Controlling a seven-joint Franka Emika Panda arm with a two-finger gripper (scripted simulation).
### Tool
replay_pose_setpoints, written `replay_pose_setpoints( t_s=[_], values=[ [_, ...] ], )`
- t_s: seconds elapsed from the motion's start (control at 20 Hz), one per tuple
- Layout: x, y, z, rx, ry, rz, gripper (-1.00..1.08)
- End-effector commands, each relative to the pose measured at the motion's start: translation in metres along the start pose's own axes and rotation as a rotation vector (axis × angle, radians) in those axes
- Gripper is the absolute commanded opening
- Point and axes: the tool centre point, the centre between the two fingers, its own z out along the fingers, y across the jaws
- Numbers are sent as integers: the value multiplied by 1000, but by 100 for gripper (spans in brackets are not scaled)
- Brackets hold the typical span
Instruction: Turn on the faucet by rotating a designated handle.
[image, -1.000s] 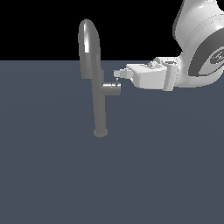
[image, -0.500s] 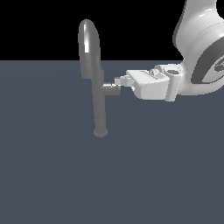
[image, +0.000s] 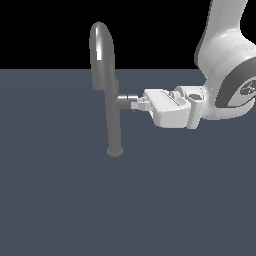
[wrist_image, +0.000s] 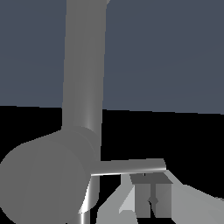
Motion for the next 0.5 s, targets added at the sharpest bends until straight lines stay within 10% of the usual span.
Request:
replay_pose_setpoints(
  t_s=[0.0,0.45],
  values=[
    [26,9,0,5,2,40,-100],
    [43,-4,0,4,1,31,-100]
  ],
)
